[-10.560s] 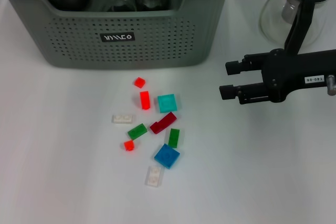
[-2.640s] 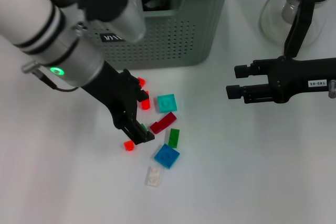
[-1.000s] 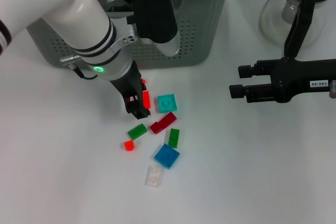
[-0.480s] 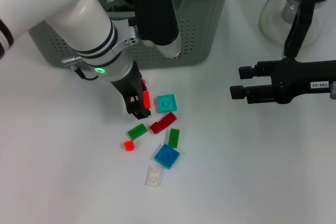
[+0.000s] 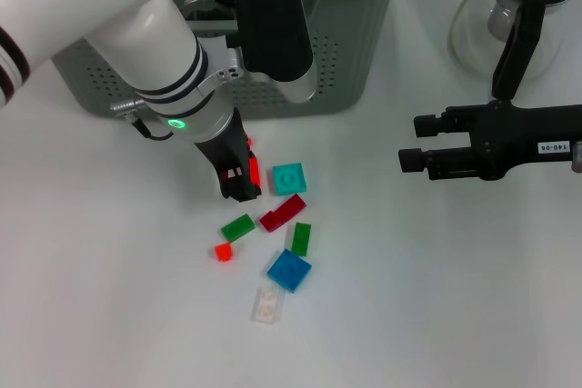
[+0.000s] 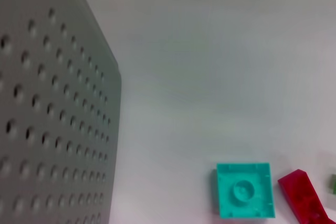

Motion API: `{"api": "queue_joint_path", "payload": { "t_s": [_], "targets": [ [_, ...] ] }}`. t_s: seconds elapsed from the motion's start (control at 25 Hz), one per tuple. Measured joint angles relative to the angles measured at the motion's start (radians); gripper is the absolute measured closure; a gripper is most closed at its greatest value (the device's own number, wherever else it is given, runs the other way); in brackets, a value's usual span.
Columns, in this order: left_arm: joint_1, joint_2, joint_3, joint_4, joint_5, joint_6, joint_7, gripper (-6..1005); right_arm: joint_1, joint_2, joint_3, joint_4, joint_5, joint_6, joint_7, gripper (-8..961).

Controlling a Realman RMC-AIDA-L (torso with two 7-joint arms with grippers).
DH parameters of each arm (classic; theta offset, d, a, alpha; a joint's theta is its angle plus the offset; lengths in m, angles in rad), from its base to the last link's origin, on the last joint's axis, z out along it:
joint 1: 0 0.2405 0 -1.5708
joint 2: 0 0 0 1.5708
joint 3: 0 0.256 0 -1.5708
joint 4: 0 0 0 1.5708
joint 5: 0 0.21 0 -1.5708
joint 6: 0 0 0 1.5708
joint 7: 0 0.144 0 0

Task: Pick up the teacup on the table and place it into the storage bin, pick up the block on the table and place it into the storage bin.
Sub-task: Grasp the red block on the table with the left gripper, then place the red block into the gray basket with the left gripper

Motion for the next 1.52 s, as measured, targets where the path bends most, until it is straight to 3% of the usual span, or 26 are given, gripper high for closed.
{"api": "queue_joint_path", "payload": {
  "t_s": [0.12,0.44,0.64,0.72,0.84,0.92,0.96,1.0,1.04,1.12,1.24,1.32,1.52],
  "targets": [
    [-0.005,0.000,0.003,-0.010,0.000,-0.005,0.000,483,0.000,0.000,0.000,0.000,0.000,0.000,0.000,204],
    [-0.013,0.000,0.009,-0.018,-0.004,-0.001,0.000,772,-0.001,0.000,0.000,0.000,0.000,0.000,0.000,204],
    [0.000,0.004,-0.019,0.060,-0.004,0.083,-0.025,749,-0.003,-0.001,0.000,0.000,0.000,0.000,0.000,204],
    [0.013,0.004,-0.066,0.130,-0.017,0.154,-0.026,740,-0.003,-0.001,0.000,0.000,0.000,0.000,0.000,204],
    [0.019,0.006,-0.218,0.231,-0.065,0.274,-0.022,726,-0.004,-0.002,0.000,0.000,0.000,0.000,0.000,204],
    [-0.004,0.013,-0.388,0.271,-0.113,0.366,-0.019,717,-0.004,-0.003,0.000,0.000,0.000,0.000,-0.004,204],
    [-0.040,0.032,-0.544,0.295,-0.163,0.453,-0.017,713,-0.005,-0.003,0.000,0.000,0.000,0.000,-0.009,204],
    [-0.056,0.044,-0.614,0.303,-0.190,0.493,-0.016,708,-0.004,-0.003,0.000,0.001,0.000,-0.001,-0.010,204],
    [-0.056,0.044,-0.614,0.303,-0.190,0.493,-0.016,704,-0.004,-0.003,0.000,0.001,0.000,-0.001,-0.010,204],
    [-0.099,0.094,-0.760,0.310,-0.266,0.560,-0.022,694,-0.002,-0.004,0.000,0.001,0.000,-0.003,-0.011,204],
    [-0.133,0.163,-0.852,0.294,-0.340,0.559,-0.042,681,0.001,-0.005,-0.004,0.001,0.000,-0.006,-0.011,204],
    [-0.146,0.205,-0.851,0.258,-0.343,0.473,-0.060,672,0.003,-0.007,-0.007,0.001,0.000,-0.008,-0.011,204],
    [-0.174,0.259,-0.772,0.109,-0.295,0.256,-0.100,649,0.004,-0.008,-0.009,0.002,-0.002,-0.009,-0.011,204]
  ]
}}
